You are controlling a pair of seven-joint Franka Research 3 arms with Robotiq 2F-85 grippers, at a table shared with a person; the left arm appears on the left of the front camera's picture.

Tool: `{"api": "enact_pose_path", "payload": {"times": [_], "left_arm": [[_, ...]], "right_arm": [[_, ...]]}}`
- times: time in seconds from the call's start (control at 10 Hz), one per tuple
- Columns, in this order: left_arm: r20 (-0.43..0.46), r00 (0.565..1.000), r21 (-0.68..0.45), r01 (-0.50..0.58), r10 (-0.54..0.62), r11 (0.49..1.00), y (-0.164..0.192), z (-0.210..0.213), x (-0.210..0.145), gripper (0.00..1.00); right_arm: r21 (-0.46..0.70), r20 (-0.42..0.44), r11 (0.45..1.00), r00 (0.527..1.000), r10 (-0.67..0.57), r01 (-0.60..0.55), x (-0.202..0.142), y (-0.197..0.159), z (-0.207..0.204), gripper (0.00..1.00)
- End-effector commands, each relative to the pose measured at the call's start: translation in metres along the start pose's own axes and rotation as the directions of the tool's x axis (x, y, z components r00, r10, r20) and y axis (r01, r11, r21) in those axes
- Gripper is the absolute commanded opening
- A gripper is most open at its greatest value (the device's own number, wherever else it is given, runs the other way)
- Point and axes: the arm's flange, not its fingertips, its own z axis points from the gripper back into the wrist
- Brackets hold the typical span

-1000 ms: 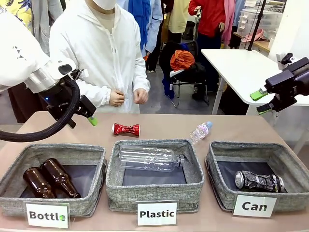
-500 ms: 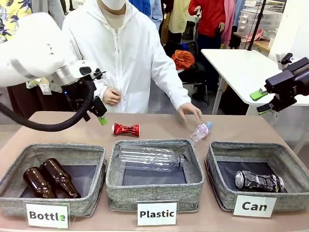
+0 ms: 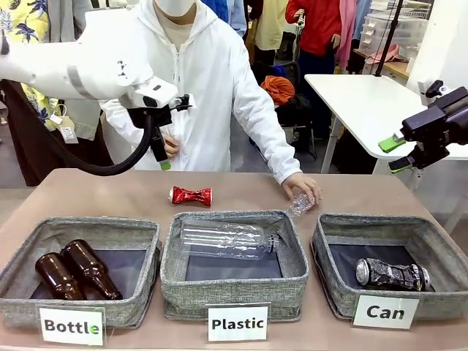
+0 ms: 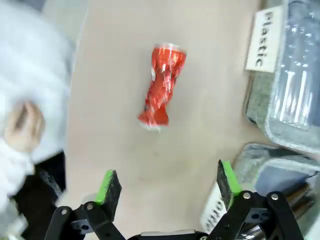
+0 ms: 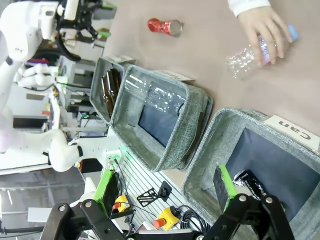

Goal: Sort the can waste into the basket.
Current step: Pick up the can waste from the table and place it in the right Fabric basket.

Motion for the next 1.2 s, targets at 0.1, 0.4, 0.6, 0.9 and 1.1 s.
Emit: {"api": "enact_pose_path", "payload": {"times": [0.1, 0.4, 0.6, 0.9, 1.1], "left_arm": [[0.181, 0.965, -0.06, 0.205, -0.191, 0.977, 0.002, -0.001, -0.009, 1.0], [0.209, 0.963, -0.149, 0.204, -0.171, 0.968, 0.004, -0.021, -0.022, 1.0], [0.313, 0.936, -0.083, 0.194, -0.159, 0.977, -0.018, 0.017, -0.078, 1.0], [0.432, 0.885, 0.007, 0.19, -0.175, 0.982, -0.095, 0.073, -0.177, 1.0], [0.506, 0.844, 0.022, 0.192, -0.177, 0.981, -0.144, 0.082, -0.231, 1.0]], "right_arm": [[0.0, -0.007, 1.0, 1.0, 0.016, -0.016, -0.001, 0.0, 0.003, 1.0], [0.0, -0.007, 1.0, 1.0, 0.016, -0.016, -0.001, 0.0, 0.003, 1.0], [0.0, -0.007, 1.0, 1.0, 0.016, -0.016, -0.001, 0.0, 0.003, 1.0], [0.0, -0.007, 1.0, 1.0, 0.016, -0.016, -0.001, 0.0, 0.003, 1.0], [0.0, -0.007, 1.0, 1.0, 0.016, -0.016, -0.001, 0.0, 0.003, 1.0]]}}
